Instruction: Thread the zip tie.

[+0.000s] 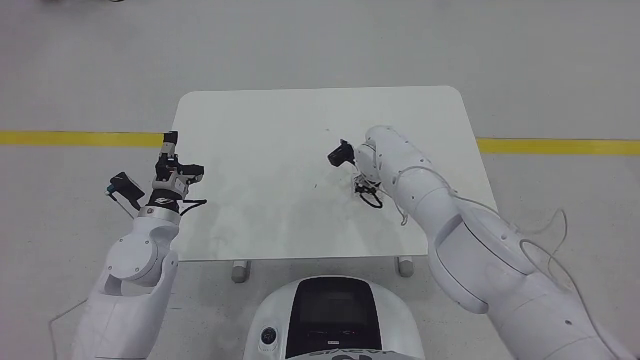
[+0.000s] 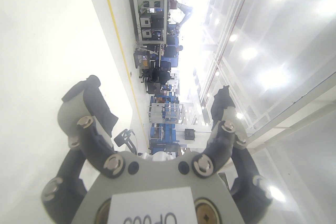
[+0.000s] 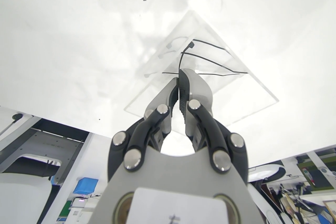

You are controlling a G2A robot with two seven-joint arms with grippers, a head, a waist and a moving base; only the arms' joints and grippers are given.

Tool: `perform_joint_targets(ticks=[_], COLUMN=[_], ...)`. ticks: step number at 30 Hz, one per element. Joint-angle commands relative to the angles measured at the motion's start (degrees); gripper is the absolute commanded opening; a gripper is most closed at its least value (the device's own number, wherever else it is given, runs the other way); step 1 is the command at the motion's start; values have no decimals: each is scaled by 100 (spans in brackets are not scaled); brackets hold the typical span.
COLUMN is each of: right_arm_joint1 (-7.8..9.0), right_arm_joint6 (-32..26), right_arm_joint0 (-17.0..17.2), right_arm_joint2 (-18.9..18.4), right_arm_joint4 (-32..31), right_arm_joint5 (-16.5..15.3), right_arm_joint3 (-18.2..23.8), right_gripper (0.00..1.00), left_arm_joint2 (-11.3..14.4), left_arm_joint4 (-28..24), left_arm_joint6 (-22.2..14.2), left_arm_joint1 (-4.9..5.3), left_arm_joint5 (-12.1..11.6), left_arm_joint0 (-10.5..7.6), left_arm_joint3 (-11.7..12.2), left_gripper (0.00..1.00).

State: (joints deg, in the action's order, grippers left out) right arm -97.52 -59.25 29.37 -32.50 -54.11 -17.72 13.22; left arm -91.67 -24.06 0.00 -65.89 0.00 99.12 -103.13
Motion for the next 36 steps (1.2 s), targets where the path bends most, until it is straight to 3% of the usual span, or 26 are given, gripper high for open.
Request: perform_joint_targets(ticks=[1, 12, 18, 36], right_arm_joint1=[1, 56, 89, 523], right_arm_joint6=[-8, -130, -298, -682], right_arm_joint0=[-30, -258, -225, -107], right_arm_joint2=[-11, -61, -56, -89], right_arm_joint4=[0, -64, -10, 660], right_arm_joint5=[-11, -176, -176, -176], right_arm_joint3=[-27, -56, 187, 1066], right_gripper=[0, 0, 0, 0], left_arm_joint2=[0, 0, 0, 0], left_arm_joint4=[0, 0, 0, 0], left_arm_joint6=[0, 0, 0, 0], left_arm_joint1=[0, 0, 0, 0], left_arm_joint5=[0, 0, 0, 0], left_arm_joint0=[0, 0, 0, 0], left_arm_joint3=[0, 0, 0, 0], left_gripper=[100, 100, 100, 100])
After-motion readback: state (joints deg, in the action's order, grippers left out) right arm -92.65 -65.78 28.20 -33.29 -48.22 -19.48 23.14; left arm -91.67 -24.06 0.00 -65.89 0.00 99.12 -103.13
